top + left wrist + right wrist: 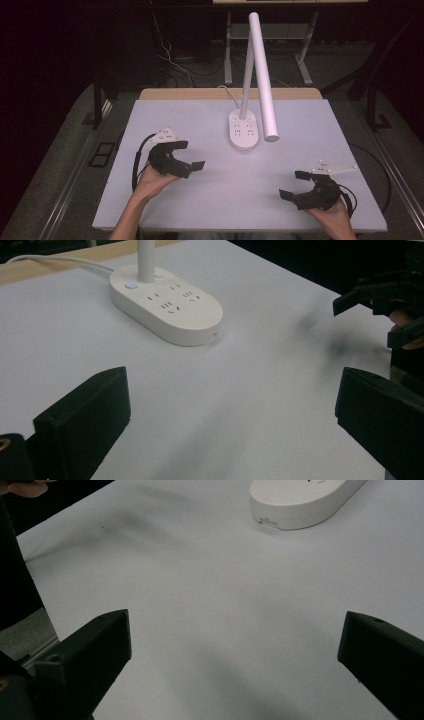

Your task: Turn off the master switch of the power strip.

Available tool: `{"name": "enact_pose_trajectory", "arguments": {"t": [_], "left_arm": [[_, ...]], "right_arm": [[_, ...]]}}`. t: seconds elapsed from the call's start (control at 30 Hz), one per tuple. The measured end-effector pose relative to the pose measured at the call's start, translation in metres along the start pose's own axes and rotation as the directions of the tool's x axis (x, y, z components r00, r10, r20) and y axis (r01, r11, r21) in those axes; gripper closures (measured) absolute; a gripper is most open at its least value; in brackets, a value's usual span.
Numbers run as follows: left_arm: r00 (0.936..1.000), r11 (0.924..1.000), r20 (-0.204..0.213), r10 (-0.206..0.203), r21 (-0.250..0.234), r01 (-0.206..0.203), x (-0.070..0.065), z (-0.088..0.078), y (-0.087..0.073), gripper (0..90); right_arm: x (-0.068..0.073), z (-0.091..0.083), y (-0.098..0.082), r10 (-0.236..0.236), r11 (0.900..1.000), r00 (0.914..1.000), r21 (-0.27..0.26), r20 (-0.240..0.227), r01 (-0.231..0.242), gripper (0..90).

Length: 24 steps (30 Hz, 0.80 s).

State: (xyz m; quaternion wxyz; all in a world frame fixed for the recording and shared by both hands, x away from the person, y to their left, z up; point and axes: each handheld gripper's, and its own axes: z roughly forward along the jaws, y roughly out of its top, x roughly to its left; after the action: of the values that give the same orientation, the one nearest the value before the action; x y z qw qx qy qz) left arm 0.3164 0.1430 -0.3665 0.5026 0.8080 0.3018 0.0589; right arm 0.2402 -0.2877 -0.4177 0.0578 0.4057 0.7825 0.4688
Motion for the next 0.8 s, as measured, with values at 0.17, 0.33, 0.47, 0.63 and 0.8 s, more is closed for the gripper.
{"name": "enact_pose_trajectory", "arguments": {"t": [0.17, 0.33, 0.47, 0.63, 0.8], "left_arm": [[1.0, 1.0, -0.001, 0.001, 0.003, -0.001, 0.005, 0.004, 0.008, 0.5], [1.0, 1.0, 0.006, -0.001, 0.003, 0.001, 0.011, 0.008, 0.015, 0.5], [1.0, 1.0, 0.004, -0.002, 0.006, 0.002, 0.015, 0.012, 0.021, 0.5], [1.0, 0.9999, 0.001, 0.004, 0.012, -0.004, 0.019, 0.015, 0.029, 0.5], [1.0, 1.0, 0.001, 0.003, 0.007, -0.003, 0.023, 0.018, 0.035, 0.6]], "right_arm": [[0.0, -0.001, 0.0, 0.001, 1.0, 1.0, -0.001, 0.0, -0.001, 0.0], [0.0, 0.0, 0.0, 0.0, 1.0, 1.0, 0.001, -0.002, 0.0, 0.0], [0.0, 0.0, 0.0, -0.005, 1.0, 1.0, 0.006, -0.003, 0.005, 0.0], [0.0, 0.0, -0.001, 0.001, 1.0, 1.0, 0.008, -0.006, -0.001, 0.0], [-0.001, 0.0, -0.001, -0.007, 1.0, 0.9999, 0.013, -0.009, 0.007, 0.0]]}}
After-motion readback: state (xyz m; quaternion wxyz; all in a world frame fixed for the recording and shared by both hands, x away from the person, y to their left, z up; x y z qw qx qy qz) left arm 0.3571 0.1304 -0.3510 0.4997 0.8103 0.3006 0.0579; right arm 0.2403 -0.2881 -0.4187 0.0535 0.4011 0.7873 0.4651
